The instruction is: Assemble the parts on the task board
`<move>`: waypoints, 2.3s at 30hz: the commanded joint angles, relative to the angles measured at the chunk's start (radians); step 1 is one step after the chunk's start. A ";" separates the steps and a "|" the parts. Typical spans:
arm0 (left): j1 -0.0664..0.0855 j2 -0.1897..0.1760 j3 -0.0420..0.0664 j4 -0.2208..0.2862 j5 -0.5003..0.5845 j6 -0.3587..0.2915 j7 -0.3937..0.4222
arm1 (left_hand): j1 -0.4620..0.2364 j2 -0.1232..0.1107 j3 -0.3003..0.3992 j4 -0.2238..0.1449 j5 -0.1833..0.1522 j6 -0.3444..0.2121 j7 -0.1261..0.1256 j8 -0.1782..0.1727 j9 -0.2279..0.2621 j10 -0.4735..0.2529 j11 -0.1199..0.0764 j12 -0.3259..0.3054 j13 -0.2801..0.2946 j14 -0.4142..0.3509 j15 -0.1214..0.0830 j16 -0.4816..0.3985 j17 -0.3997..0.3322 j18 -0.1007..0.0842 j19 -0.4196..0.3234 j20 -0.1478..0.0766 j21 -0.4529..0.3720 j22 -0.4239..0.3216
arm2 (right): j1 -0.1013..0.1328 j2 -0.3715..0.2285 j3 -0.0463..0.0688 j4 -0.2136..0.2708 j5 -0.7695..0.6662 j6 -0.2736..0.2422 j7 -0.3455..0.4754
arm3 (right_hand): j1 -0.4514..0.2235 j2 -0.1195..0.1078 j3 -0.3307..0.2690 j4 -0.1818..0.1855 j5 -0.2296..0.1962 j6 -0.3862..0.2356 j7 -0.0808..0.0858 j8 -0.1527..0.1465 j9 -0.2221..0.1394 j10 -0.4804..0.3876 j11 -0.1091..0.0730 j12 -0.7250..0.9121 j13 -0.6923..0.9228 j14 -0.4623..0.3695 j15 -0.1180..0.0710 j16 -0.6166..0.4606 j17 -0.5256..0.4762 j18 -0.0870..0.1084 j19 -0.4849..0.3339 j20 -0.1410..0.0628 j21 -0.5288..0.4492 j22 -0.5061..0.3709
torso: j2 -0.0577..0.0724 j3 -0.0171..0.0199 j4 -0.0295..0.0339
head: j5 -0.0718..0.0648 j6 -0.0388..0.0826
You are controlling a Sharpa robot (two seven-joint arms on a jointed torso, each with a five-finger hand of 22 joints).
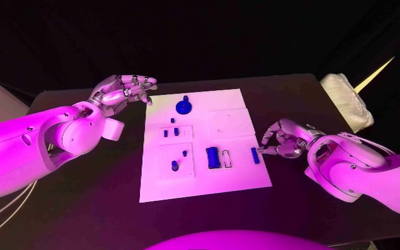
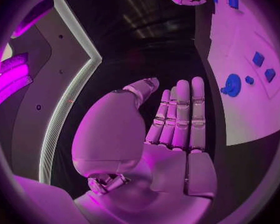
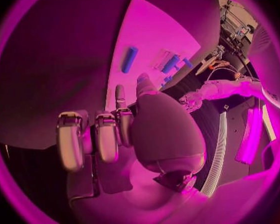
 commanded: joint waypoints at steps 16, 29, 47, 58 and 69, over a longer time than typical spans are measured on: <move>-0.001 -0.003 0.001 0.004 0.006 0.022 0.006 | 0.002 0.005 -0.001 0.004 -0.003 0.007 -0.002 -0.004 0.002 -0.004 0.000 0.006 -0.001 -0.005 -0.001 -0.005 -0.001 0.014 0.008 -0.001 -0.004 -0.002 | -0.052 0.083 -0.003 -0.046 -0.095 0.031 -0.063 | -0.029 -0.002 0.029 -0.001 0.000 0.019 -0.004 0.009 0.004 0.039 -0.003 -0.003 0.173 0.102 0.000 0.004 0.255 -0.016 0.096 0.006 0.002 0.254 | 0.002 -0.0020 0.0022 | 0.008 -0.010; -0.001 -0.006 0.001 0.006 0.006 0.023 0.006 | 0.002 0.005 -0.001 0.004 -0.003 0.007 -0.002 -0.004 0.002 -0.004 0.000 0.006 -0.001 -0.005 -0.001 -0.005 -0.001 0.014 0.008 -0.001 -0.004 -0.002 | -0.077 0.139 -0.002 -0.094 -0.157 0.068 -0.093 | 0.023 0.002 0.075 -0.012 0.008 0.027 -0.011 0.012 0.008 0.040 -0.010 -0.003 0.174 0.102 -0.006 0.004 0.256 -0.016 0.097 0.001 0.003 0.255 | 0.000 -0.0006 0.0005 | 0.011 -0.017; -0.001 -0.007 0.001 0.007 0.006 0.022 0.005 | 0.003 0.006 -0.001 0.005 -0.002 0.007 -0.002 -0.004 0.002 -0.005 0.000 0.007 -0.002 -0.005 -0.001 -0.005 -0.002 0.014 0.010 -0.001 -0.006 -0.003 | -0.087 0.150 -0.001 -0.066 -0.141 0.045 -0.117 | 0.085 -0.085 0.333 -0.013 0.262 0.051 -0.021 0.004 0.002 0.042 -0.020 -0.006 0.178 0.103 -0.016 0.005 0.259 -0.017 0.098 -0.010 0.008 0.257 | -0.002 -0.0026 0.0004 | 0.009 -0.015; -0.001 -0.006 0.001 0.007 0.006 0.021 0.004 | 0.003 0.006 -0.001 0.005 -0.002 0.007 -0.002 -0.004 0.002 -0.005 0.000 0.007 -0.002 -0.005 -0.001 -0.005 -0.002 0.014 0.010 -0.001 -0.006 -0.003 | -0.044 0.128 0.009 0.008 -0.045 -0.041 -0.101 | 0.045 -0.102 0.396 -0.018 0.325 0.051 -0.024 0.014 0.014 0.046 -0.024 -0.001 0.182 0.104 -0.019 0.008 0.263 -0.020 0.102 -0.013 0.021 0.260 | -0.001 -0.0022 -0.0002 | 0.009 -0.013; -0.001 -0.006 0.001 0.009 0.006 0.019 0.004 | 0.003 0.006 -0.001 0.005 -0.002 0.007 -0.002 -0.004 0.002 -0.005 0.000 0.007 -0.002 -0.005 -0.001 -0.005 -0.002 0.014 0.010 -0.001 -0.006 -0.003 | -0.030 0.152 0.010 0.028 0.066 -0.060 -0.094 | -0.002 -0.107 0.414 -0.009 0.322 0.048 -0.023 0.019 0.021 0.047 -0.022 -0.002 0.182 0.104 -0.018 0.007 0.262 -0.019 0.101 -0.013 0.019 0.260 | -0.001 -0.0019 -0.0008 | 0.008 -0.015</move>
